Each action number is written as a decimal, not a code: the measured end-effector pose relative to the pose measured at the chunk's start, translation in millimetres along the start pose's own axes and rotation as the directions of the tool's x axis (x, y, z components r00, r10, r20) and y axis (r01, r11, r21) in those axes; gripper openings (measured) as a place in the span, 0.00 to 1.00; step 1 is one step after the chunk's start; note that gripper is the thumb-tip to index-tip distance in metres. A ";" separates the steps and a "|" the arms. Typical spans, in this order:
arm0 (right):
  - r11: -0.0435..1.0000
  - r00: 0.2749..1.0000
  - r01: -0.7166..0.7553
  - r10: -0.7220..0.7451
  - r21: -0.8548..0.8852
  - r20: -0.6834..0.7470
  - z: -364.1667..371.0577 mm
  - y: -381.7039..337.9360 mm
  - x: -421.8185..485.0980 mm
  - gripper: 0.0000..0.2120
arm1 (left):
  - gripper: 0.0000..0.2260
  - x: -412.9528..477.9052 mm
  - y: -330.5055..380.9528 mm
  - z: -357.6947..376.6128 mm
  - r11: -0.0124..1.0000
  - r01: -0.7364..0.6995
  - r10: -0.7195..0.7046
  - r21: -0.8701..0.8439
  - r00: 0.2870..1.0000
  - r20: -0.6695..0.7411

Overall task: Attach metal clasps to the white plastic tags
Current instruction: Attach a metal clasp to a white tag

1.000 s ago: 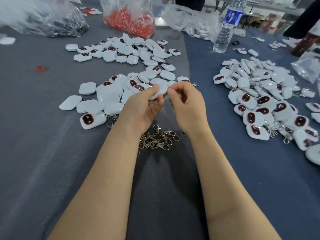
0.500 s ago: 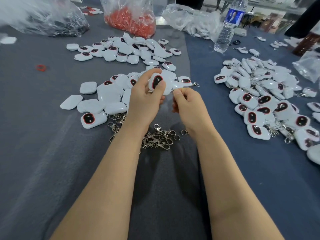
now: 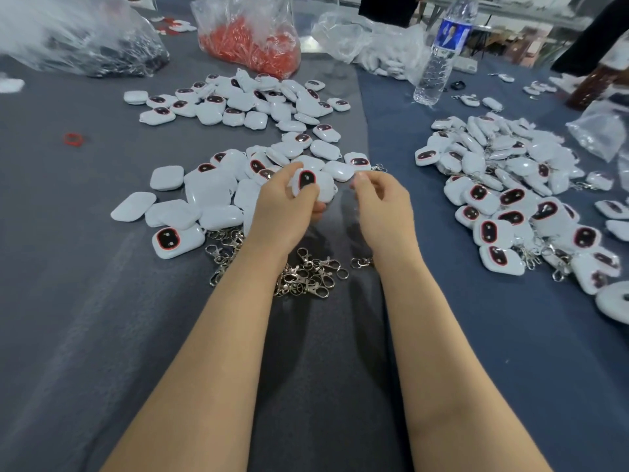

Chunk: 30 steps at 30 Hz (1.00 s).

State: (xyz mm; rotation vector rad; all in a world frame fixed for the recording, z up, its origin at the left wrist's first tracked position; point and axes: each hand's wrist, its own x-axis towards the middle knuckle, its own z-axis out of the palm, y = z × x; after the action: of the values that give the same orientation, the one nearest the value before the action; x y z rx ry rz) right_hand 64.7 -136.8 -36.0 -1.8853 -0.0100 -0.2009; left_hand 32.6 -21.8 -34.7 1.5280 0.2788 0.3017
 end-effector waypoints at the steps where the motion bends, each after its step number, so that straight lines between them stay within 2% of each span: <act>1: 1.000 0.998 0.019 -0.019 -0.002 0.064 1.0 -1.3 -1.8 0.10 | 0.21 -0.1 -0.9 1.0 0.998 -0.003 0.002 0.055 1.000 0.016; 4: 0.986 0.968 0.058 -0.017 -0.156 0.250 -0.2 -3.7 -6.1 0.10 | 0.17 -2.0 -1.5 2.8 0.976 -0.038 0.038 0.216 0.999 0.007; 6: 0.977 0.958 0.049 0.013 -0.208 0.287 -9.7 -4.3 -5.5 0.09 | 0.10 -6.2 -0.8 6.9 0.976 -0.036 0.040 0.214 0.999 -0.015; 8: 0.968 0.963 0.028 0.040 -0.250 0.265 -22.3 -4.4 -4.1 0.06 | 0.08 -7.8 1.4 14.7 0.972 -0.051 0.054 0.230 0.998 -0.009; 10: 0.969 0.980 -0.006 0.055 -0.248 0.192 -39.4 -4.5 -4.1 0.03 | 0.06 -7.4 6.3 29.9 0.955 -0.116 0.113 0.274 0.993 0.026; 14: 0.948 0.999 -0.033 0.028 -0.315 -0.020 -84.1 2.4 0.2 0.11 | 0.07 -11.0 22.9 86.3 0.938 -0.241 0.212 0.247 0.967 0.138; 17: 0.912 0.972 -0.134 0.044 -0.388 -0.230 -120.6 16.0 1.7 0.09 | 0.08 -19.9 28.0 139.2 0.956 -0.209 0.154 0.204 0.954 0.256; 19: 0.877 0.941 -0.219 0.073 -0.428 -0.331 -139.0 27.2 -0.4 0.12 | 0.08 -26.6 24.9 170.7 0.968 -0.163 0.094 0.193 0.940 0.328; 21: 0.845 0.918 -0.283 0.101 -0.454 -0.384 -151.3 36.4 -4.6 0.13 | 0.11 -33.9 18.1 194.0 0.973 -0.112 0.028 0.202 0.926 0.378; 23: 0.842 0.896 -0.325 0.129 -0.430 -0.424 -159.3 45.1 -6.8 0.07 | 0.15 -39.1 9.5 209.2 0.967 -0.085 -0.021 0.242 0.914 0.406; 26: 0.861 0.882 -0.326 0.129 -0.391 -0.453 -162.5 53.4 -5.8 0.20 | 0.14 -40.1 -0.3 222.3 0.967 -0.108 0.010 0.230 0.921 0.389; 28: 0.877 0.873 -0.300 0.094 -0.376 -0.479 -160.7 56.0 -3.1 0.19 | 0.12 -39.0 -2.5 228.3 0.977 -0.111 0.035 0.183 0.927 0.374; 30: 0.885 0.850 -0.303 0.082 -0.354 -0.520 -160.2 58.9 0.1 0.18 | 0.13 -37.6 -5.6 232.4 0.993 -0.050 0.008 0.109 0.934 0.356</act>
State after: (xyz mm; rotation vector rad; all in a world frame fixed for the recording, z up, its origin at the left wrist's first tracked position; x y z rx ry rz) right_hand 49.6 -306.7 -42.6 -2.1997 0.6270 -0.5783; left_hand 82.0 -252.1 -34.8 1.6704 -0.0141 0.0277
